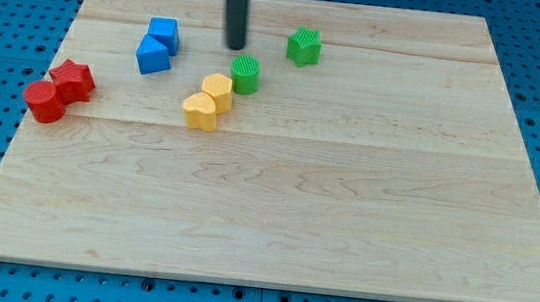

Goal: Slide the green circle to green star

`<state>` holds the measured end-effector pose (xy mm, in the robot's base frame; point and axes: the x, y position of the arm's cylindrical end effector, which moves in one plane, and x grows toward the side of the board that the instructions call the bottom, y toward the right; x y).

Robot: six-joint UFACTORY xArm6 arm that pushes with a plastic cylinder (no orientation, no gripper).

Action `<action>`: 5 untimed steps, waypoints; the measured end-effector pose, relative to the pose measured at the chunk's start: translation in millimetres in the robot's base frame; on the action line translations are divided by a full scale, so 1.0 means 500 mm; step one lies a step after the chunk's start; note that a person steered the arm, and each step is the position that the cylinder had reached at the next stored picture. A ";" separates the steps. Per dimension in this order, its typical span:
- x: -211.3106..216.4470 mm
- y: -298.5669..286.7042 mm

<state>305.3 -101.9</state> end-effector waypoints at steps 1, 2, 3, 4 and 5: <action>0.095 0.018; 0.133 0.071; 0.125 0.195; 0.081 0.196; 0.048 0.215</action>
<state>329.1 5.6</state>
